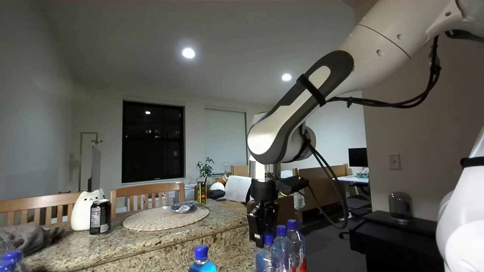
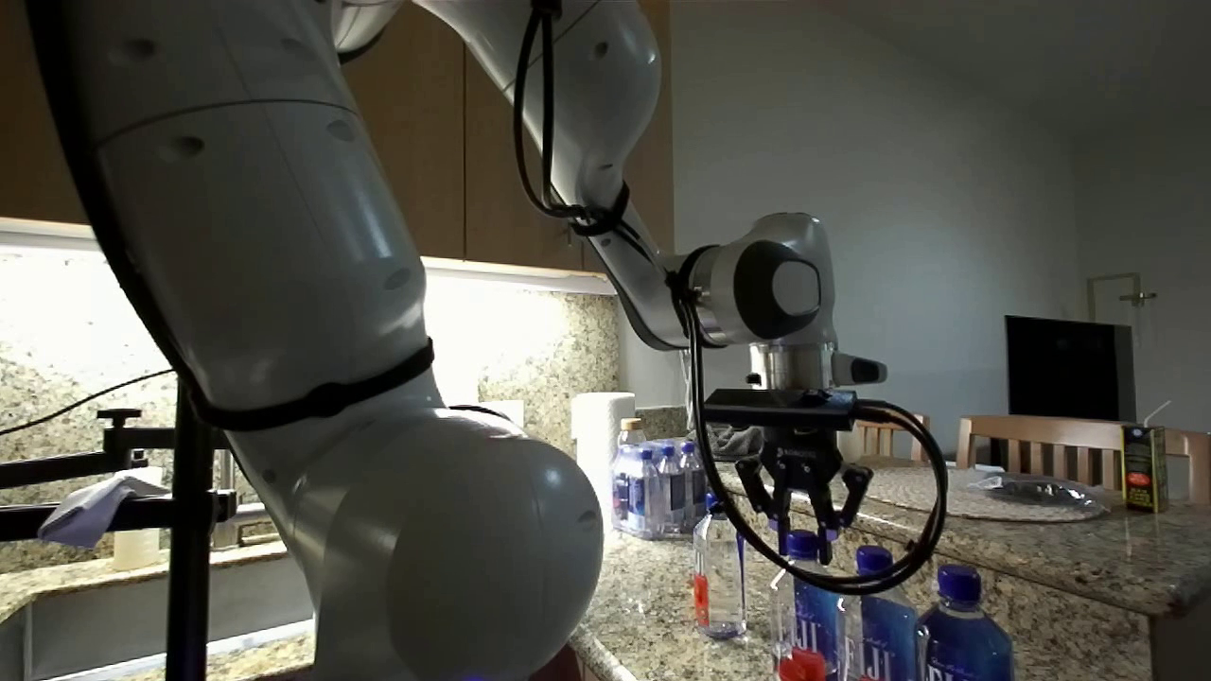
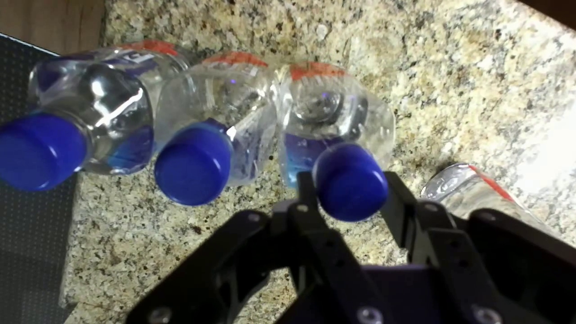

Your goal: Arrange the water bottles in a straight line.

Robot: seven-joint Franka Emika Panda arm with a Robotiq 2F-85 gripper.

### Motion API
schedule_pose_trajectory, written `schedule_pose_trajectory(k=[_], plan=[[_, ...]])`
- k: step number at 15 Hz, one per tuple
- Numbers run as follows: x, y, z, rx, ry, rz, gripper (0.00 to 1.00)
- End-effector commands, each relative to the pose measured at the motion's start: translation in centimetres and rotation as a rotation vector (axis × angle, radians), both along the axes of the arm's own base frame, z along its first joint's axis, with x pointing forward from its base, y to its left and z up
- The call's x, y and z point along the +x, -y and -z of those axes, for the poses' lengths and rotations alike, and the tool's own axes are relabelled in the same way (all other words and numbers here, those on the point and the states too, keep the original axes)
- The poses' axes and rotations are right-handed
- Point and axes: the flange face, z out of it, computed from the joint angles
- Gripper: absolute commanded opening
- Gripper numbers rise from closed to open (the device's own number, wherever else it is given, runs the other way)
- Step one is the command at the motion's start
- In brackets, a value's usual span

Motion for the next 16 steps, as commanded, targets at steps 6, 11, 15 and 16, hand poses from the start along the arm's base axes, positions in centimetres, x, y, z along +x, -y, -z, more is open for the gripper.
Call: schedule_pose_trajectory(k=[6, 11, 15, 16], plan=[[0.2, -0.4, 0.1, -0.002, 0.011, -0.003, 0.99], [2.3, -3.0, -2.3, 0.010, 0.088, -0.027, 1.00], [4.0, -7.8, -4.8, 0.006, 0.165, 0.059, 1.00], [4.3, -9.0, -5.1, 0.013, 0.178, 0.132, 1.00]])
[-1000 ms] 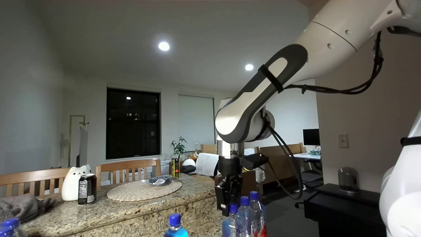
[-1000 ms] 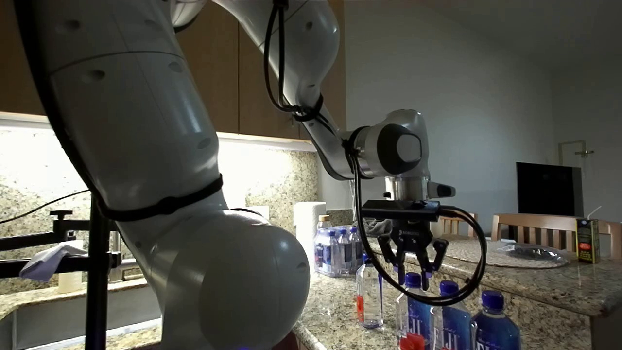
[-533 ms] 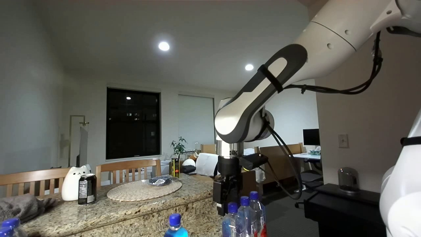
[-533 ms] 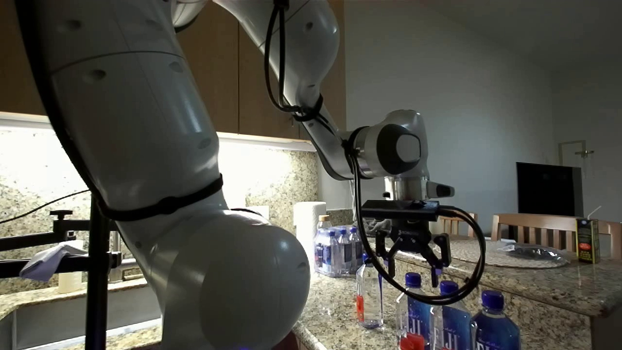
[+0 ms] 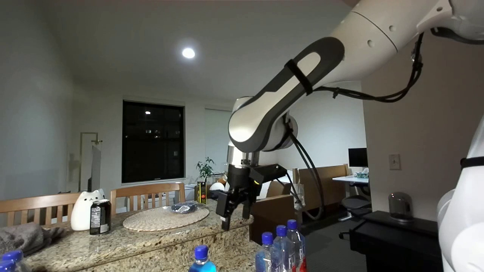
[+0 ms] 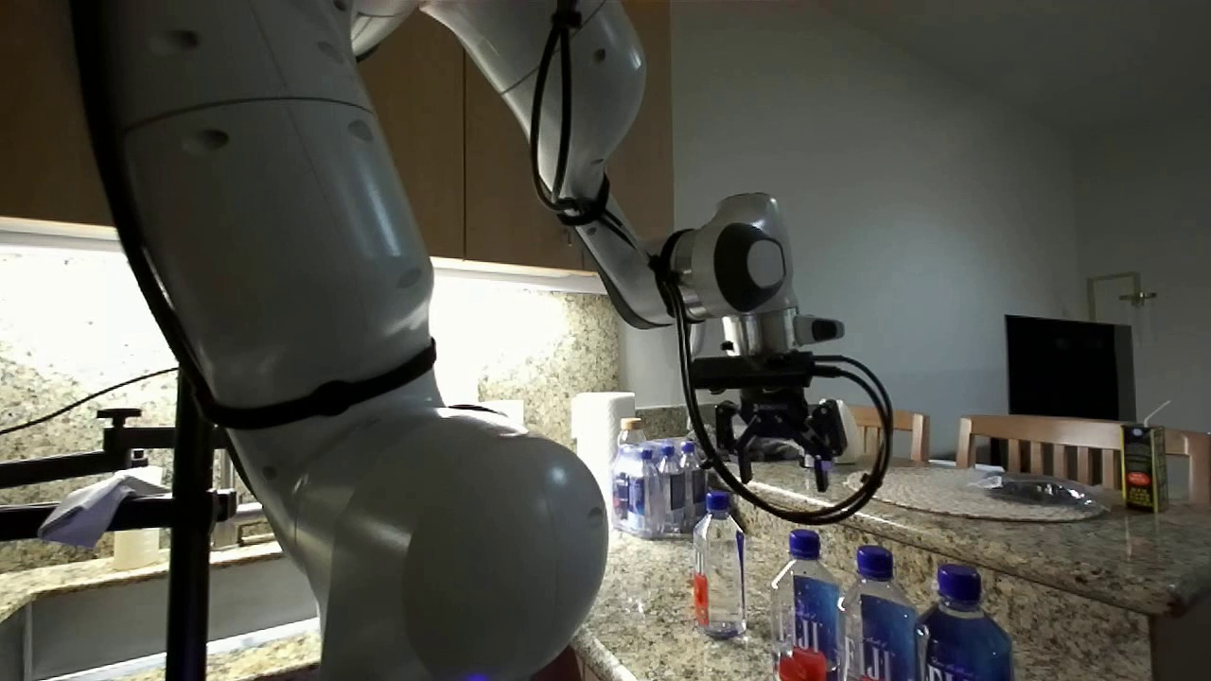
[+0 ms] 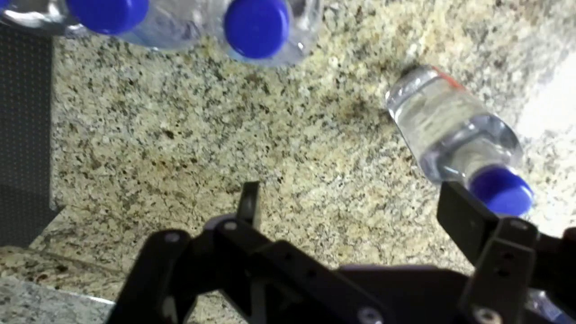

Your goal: Arrange the water bottles in a straight line.

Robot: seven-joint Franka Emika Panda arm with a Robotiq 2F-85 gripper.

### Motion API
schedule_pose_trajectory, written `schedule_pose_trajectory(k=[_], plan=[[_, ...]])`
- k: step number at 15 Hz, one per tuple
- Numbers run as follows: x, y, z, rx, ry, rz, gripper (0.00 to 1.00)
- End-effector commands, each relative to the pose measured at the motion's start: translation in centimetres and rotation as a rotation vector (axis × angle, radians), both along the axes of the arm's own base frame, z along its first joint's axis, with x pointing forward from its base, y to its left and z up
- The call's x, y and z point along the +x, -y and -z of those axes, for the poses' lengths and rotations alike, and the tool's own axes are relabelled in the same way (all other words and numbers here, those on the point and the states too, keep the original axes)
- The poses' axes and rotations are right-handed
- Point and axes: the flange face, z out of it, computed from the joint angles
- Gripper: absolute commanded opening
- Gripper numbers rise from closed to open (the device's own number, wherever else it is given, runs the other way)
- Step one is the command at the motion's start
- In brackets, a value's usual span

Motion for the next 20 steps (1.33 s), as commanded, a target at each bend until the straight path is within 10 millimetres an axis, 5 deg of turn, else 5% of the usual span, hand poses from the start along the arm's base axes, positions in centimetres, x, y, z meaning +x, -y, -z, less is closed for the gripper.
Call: schedule_pose_trajectory(k=[1, 6, 13, 20], plan=[[1.4, -4.2, -0.9, 0.028, 0.050, 0.182, 1.00], [2.0, -9.0, -0.8, 0.044, 0.061, 0.451, 1.00], [2.6, -11.8, 2.7, -0.071, -0.037, 0.782, 1.00], [4.3, -13.8, 5.0, -0.044, -0.201, 0.804, 1.00]])
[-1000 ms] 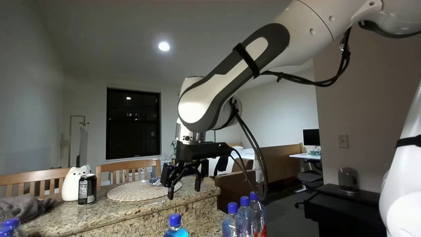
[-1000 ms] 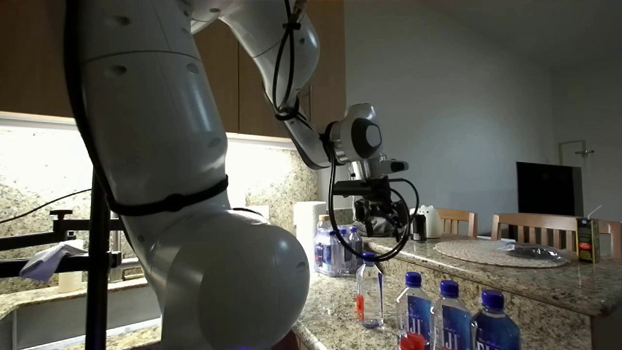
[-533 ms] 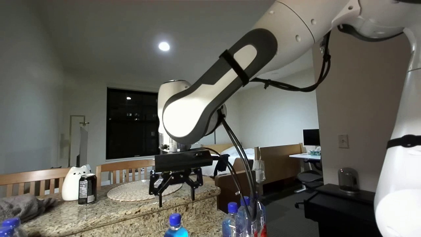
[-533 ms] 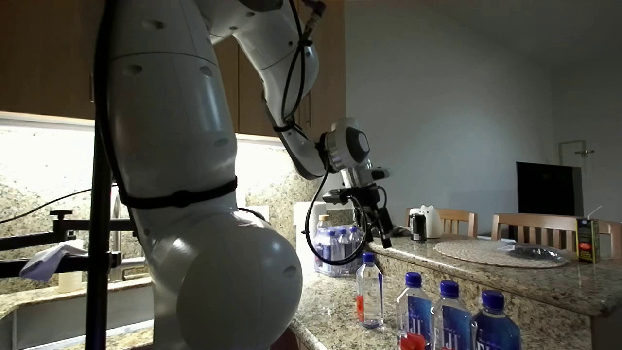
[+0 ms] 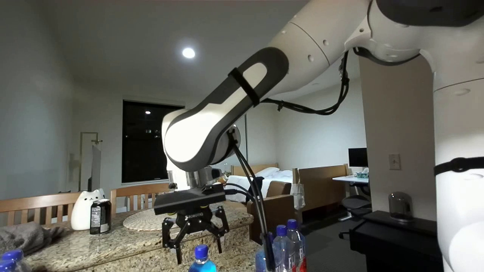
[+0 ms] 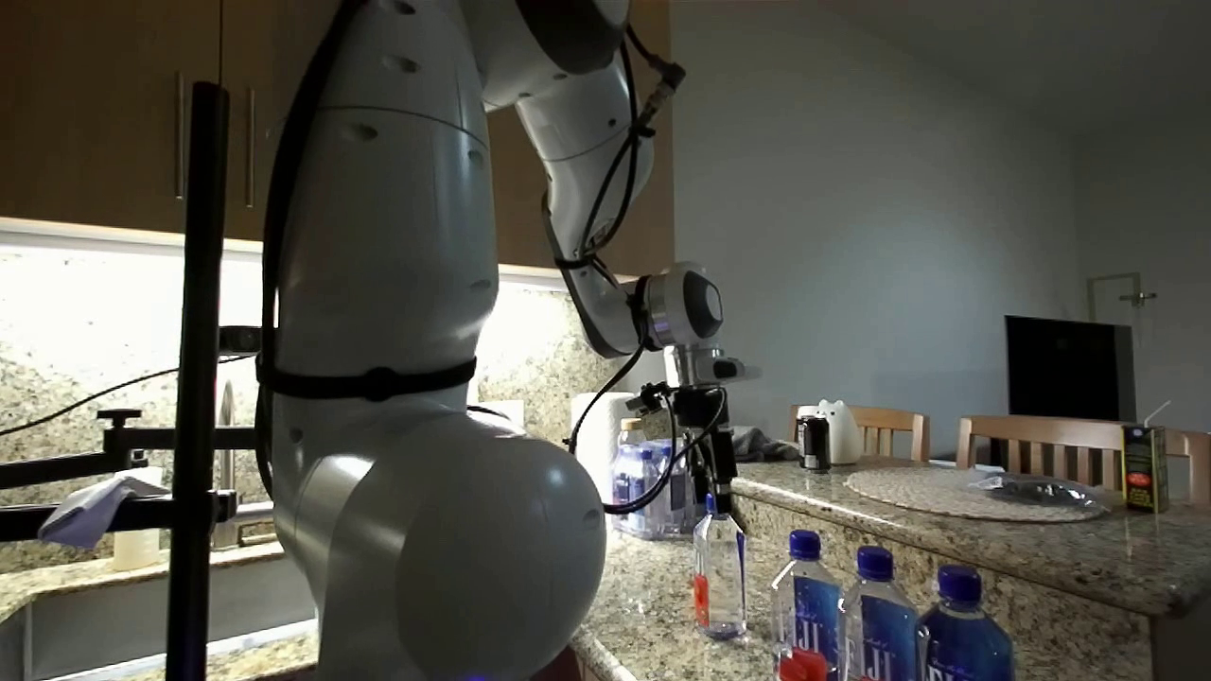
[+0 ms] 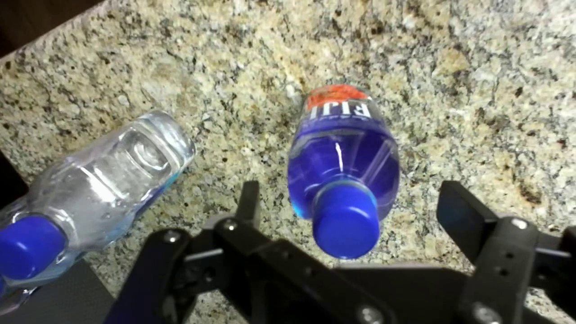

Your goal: Arrange the water bottles in a straight line.

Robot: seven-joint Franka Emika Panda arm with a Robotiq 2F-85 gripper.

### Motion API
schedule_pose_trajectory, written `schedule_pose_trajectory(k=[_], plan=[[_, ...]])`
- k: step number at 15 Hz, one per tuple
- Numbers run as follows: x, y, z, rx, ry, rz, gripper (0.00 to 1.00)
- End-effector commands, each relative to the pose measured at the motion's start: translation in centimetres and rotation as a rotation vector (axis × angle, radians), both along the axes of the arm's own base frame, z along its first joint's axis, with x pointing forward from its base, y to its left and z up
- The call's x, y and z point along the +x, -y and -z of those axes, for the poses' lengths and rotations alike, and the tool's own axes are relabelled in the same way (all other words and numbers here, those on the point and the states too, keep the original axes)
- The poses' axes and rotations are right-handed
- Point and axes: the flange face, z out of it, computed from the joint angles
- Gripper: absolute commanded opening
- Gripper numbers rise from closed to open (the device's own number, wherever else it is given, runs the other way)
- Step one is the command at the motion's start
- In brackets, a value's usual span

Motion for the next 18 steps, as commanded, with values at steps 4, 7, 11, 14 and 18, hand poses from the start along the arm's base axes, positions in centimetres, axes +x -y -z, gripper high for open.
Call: schedule_pose_trajectory(k=[4, 7, 11, 14, 18], plan=[[1.8, -0.9, 0.7, 0.044, -0.034, 0.017, 1.00], [2.3, -1.1, 0.7, 0.043, -0.031, 0.009, 0.87], [2.7, -0.7, 0.3, 0.041, -0.020, 0.012, 0.54], [3.0, -0.3, -0.1, 0.042, -0.010, 0.020, 0.35], [3.2, -0.1, -0.7, 0.051, -0.004, 0.021, 0.14]])
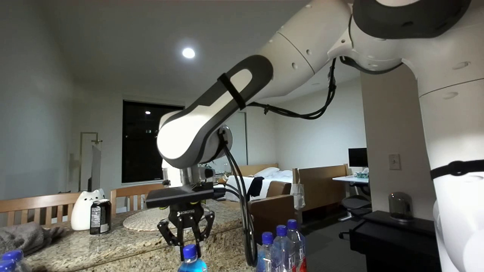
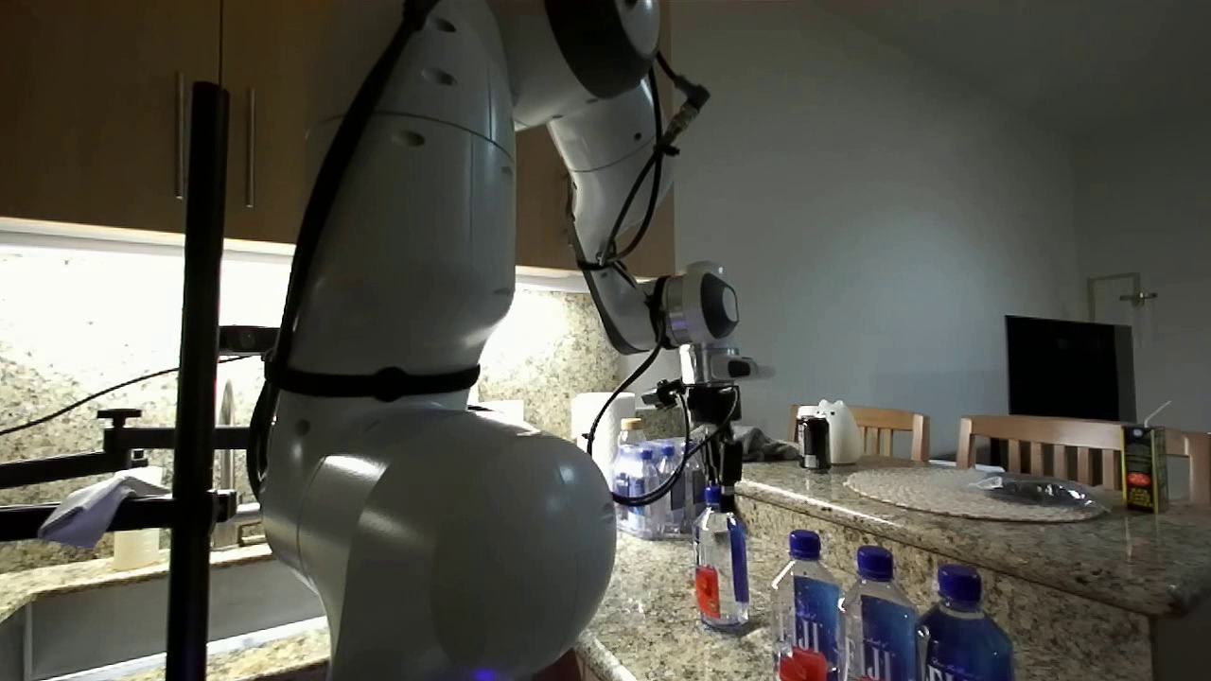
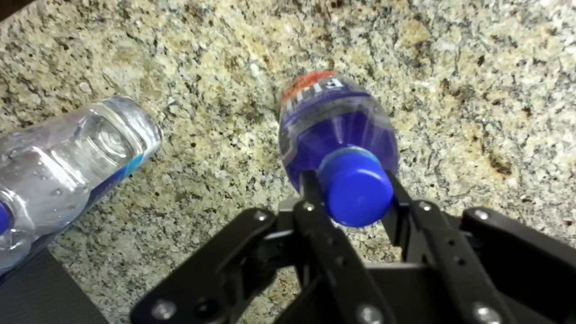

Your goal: Arrange the water bottles in a straight line.

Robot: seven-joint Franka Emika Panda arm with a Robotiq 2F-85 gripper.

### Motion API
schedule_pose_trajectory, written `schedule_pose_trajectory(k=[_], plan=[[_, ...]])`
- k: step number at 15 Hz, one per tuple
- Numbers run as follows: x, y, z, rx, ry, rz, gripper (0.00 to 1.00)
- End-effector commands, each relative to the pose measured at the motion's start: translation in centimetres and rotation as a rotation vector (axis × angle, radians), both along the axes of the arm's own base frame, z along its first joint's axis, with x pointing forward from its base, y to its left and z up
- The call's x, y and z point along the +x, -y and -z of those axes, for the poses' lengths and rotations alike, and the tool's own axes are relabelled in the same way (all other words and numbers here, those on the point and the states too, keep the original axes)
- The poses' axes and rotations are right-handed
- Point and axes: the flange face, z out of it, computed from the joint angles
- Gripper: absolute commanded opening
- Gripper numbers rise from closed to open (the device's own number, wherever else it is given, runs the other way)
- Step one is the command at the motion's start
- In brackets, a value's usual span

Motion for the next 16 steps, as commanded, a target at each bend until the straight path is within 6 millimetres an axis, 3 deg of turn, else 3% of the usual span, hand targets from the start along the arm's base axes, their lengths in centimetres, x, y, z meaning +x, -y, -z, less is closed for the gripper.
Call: schedule_pose_trajectory(k=[1, 4, 5, 6, 7, 8, 12, 14, 15, 16], plan=[[-0.11, 0.06, -0.09, 0.008, -0.014, -0.009, 0.14], [-0.22, 0.08, -0.04, 0.009, -0.018, -0.012, 0.14], [-0.25, 0.11, -0.04, 0.010, -0.019, -0.015, 0.21], [-0.27, 0.15, -0.07, 0.015, -0.017, -0.020, 0.15], [-0.26, 0.18, -0.06, 0.015, -0.018, -0.020, 0.18], [-0.27, 0.18, -0.05, 0.015, -0.019, -0.022, 0.58], [-0.40, 0.13, 0.08, 0.019, -0.026, -0.032, 0.78], [-0.45, 0.03, 0.09, 0.023, -0.028, -0.038, 0.68], [-0.48, -0.05, 0.14, 0.024, -0.030, -0.040, 0.51], [-0.52, -0.10, 0.20, 0.025, -0.032, -0.043, 0.43]])
